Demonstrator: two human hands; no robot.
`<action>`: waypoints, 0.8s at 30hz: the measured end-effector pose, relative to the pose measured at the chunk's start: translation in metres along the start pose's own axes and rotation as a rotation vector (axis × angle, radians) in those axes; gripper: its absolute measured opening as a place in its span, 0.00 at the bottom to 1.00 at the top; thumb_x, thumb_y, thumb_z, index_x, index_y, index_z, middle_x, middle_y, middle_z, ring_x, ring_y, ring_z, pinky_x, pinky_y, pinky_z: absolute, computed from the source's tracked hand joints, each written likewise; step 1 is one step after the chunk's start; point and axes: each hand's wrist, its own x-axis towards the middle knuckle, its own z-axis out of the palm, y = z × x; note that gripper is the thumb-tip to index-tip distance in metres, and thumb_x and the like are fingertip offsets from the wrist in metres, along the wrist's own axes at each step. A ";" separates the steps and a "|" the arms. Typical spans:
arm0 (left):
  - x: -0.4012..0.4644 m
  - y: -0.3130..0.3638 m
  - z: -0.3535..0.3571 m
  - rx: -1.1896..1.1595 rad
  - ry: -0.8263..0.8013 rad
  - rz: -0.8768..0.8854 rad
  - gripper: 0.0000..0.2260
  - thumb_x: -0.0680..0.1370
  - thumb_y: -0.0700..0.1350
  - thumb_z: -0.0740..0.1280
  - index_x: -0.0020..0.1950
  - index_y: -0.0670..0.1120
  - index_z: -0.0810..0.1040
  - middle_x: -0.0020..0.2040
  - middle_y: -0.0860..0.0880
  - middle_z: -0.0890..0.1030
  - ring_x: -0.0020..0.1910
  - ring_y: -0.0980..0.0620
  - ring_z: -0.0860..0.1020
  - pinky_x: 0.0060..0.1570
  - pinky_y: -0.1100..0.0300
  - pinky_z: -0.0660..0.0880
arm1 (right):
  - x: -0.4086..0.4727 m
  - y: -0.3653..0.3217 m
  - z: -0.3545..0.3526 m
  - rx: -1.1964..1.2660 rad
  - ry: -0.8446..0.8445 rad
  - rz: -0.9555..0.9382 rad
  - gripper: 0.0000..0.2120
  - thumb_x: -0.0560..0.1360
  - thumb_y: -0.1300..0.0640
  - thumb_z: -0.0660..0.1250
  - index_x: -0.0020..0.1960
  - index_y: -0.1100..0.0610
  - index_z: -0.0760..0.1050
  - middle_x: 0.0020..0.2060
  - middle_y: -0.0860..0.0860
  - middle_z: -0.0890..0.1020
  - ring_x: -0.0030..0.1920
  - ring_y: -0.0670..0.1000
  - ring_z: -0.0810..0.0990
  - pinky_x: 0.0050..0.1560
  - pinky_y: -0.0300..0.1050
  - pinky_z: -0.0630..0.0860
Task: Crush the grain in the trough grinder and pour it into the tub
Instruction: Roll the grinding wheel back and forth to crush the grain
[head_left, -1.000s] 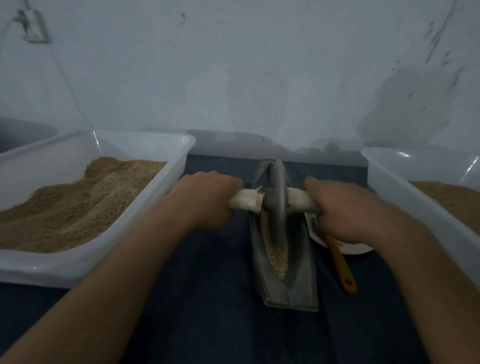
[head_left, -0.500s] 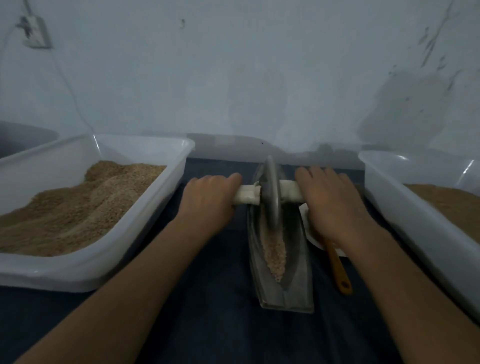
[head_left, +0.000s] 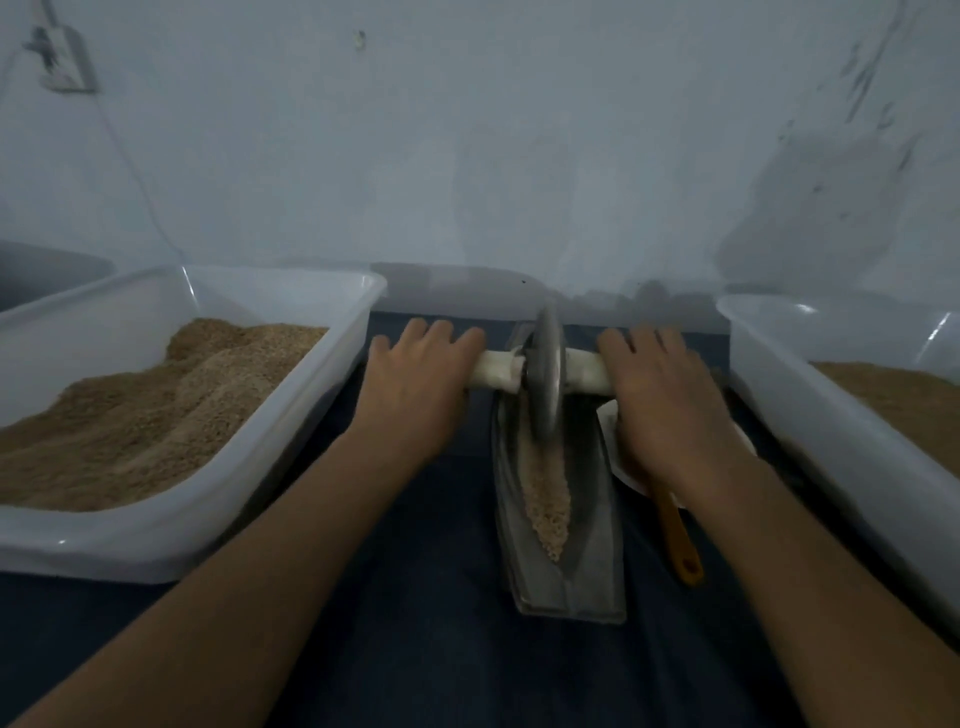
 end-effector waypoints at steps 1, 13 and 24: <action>0.000 0.000 0.001 -0.008 0.021 0.000 0.11 0.80 0.48 0.67 0.60 0.52 0.69 0.57 0.49 0.76 0.59 0.44 0.74 0.50 0.48 0.69 | 0.000 0.001 0.001 -0.006 0.000 -0.001 0.17 0.75 0.67 0.62 0.59 0.53 0.65 0.56 0.52 0.72 0.56 0.54 0.68 0.49 0.47 0.65; -0.009 -0.002 -0.014 -0.041 -0.085 0.116 0.12 0.79 0.53 0.68 0.49 0.57 0.65 0.49 0.51 0.79 0.51 0.45 0.79 0.44 0.52 0.66 | -0.014 0.007 -0.033 0.115 -0.329 -0.099 0.13 0.78 0.60 0.64 0.48 0.48 0.60 0.46 0.47 0.71 0.44 0.47 0.70 0.38 0.44 0.65; -0.013 0.000 -0.009 -0.045 -0.013 0.183 0.11 0.78 0.53 0.68 0.52 0.55 0.66 0.46 0.53 0.76 0.45 0.48 0.78 0.43 0.54 0.66 | -0.011 0.008 -0.029 0.115 -0.301 -0.128 0.14 0.77 0.60 0.64 0.48 0.47 0.60 0.44 0.46 0.71 0.42 0.47 0.72 0.36 0.42 0.63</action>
